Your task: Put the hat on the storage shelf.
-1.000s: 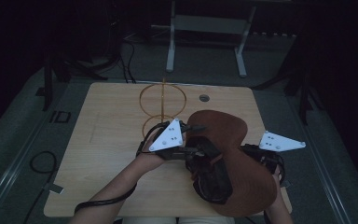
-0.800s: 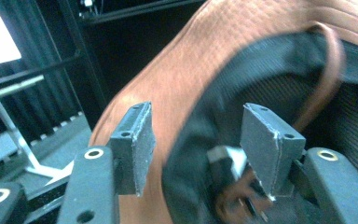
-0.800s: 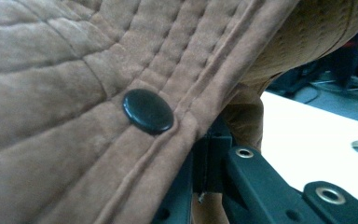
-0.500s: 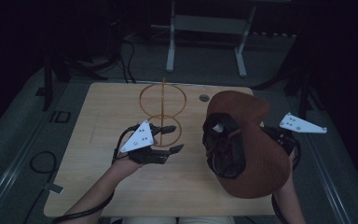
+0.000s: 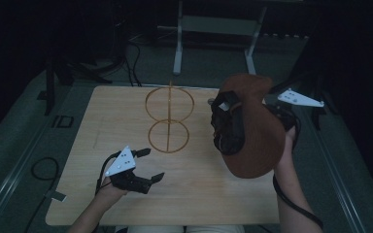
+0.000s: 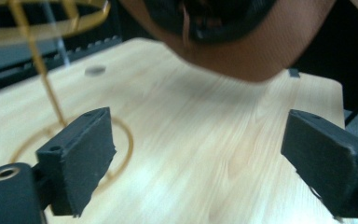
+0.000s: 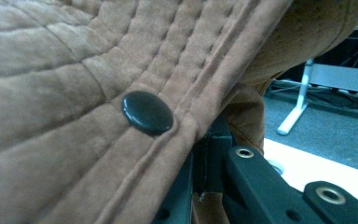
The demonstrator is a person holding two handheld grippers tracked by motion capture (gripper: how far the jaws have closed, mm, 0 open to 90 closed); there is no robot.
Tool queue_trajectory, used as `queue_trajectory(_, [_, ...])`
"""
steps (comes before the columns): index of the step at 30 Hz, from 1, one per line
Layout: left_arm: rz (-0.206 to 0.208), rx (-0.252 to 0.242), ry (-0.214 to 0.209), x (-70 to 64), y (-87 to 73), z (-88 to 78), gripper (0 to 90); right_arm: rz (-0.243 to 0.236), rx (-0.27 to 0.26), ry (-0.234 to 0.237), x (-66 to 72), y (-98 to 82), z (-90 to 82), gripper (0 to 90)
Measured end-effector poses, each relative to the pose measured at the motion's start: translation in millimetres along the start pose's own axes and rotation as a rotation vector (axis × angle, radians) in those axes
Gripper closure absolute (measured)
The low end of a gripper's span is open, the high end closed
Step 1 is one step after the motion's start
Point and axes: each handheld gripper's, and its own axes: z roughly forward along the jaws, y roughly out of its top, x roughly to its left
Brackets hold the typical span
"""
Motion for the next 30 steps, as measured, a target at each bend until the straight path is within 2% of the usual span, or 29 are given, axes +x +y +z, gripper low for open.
queue_trajectory(3, [-0.017,0.023,0.066,0.3,-22.8,-8.8,8.2,0.018,-0.006,-0.001,-5.0,8.5,16.4,90.0])
queue_trajectory(5, [-0.037,0.020,0.108,0.4,-35.8,-14.8,8.3,0.029,-0.009,-0.005,-8.3,14.1,28.0,90.0])
queue_trajectory(7, [-0.063,0.010,0.131,1.1,-46.9,-20.4,8.3,0.043,-0.010,-0.011,-10.8,20.1,40.0,90.0])
queue_trajectory(9, [-0.080,0.017,0.133,2.2,-52.3,-24.1,8.3,0.048,-0.015,-0.024,-11.5,26.0,51.6,90.0])
queue_trajectory(15, [-0.077,-0.007,0.155,0.9,-53.0,-32.8,9.1,0.066,-0.019,-0.056,-8.1,44.3,85.5,90.0])
queue_trajectory(18, [-0.076,-0.013,0.157,1.4,-54.0,-35.2,9.1,0.058,-0.027,-0.059,0.7,56.2,99.8,90.0])
queue_trajectory(22, [-0.086,-0.018,0.164,5.0,-55.9,-37.5,9.9,0.006,-0.018,-0.052,21.6,70.9,120.1,90.0])
queue_trajectory(24, [-0.091,-0.021,0.166,6.5,-57.4,-37.9,10.0,-0.003,-0.008,-0.013,33.2,74.6,130.9,90.0])
queue_trajectory(27, [-0.098,-0.018,0.166,8.0,-59.0,-37.6,10.0,-0.039,0.034,0.032,50.8,74.6,149.1,90.0])
queue_trajectory(30, [-0.098,-0.014,0.166,8.6,-59.7,-37.0,10.0,-0.045,0.084,0.085,65.7,70.2,169.0,90.0])
